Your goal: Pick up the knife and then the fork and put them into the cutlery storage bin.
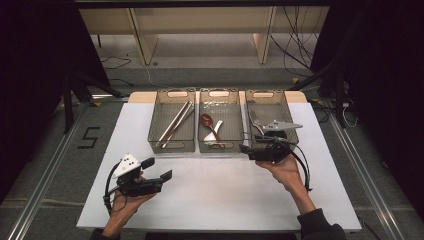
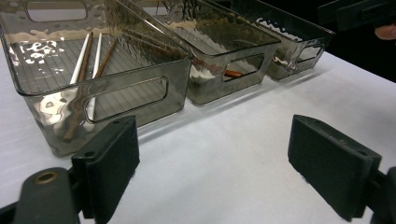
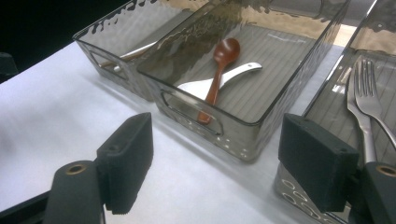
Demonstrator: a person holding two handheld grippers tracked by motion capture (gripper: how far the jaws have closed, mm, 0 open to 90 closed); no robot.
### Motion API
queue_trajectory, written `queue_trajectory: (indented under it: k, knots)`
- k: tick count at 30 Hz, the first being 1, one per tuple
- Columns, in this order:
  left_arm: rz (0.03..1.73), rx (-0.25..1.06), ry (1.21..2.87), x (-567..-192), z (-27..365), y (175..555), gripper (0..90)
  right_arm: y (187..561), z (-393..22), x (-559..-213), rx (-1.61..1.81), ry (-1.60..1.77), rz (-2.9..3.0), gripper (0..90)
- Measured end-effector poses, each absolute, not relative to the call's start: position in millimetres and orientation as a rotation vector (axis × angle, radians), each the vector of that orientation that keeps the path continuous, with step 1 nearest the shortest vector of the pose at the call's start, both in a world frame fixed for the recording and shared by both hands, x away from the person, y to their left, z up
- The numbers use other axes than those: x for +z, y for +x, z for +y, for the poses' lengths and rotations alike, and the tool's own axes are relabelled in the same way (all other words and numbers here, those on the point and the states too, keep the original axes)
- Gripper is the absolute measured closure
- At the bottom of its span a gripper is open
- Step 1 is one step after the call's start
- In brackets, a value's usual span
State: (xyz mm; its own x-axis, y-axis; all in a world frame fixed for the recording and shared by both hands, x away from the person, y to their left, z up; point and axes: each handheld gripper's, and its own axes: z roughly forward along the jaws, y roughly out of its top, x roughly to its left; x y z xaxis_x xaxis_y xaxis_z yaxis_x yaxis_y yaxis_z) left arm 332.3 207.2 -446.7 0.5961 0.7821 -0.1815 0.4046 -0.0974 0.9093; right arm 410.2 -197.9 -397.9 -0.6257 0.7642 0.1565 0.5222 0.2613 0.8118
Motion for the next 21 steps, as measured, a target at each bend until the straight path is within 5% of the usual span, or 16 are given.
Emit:
queue_trajectory:
  k: [21]
  knots:
    - [0.971, 0.406, 1.721, -446.9, 208.9, 329.6, 16.0, 381.7, -200.4, -413.9, 1.363, 1.114, 2.286, 24.5]
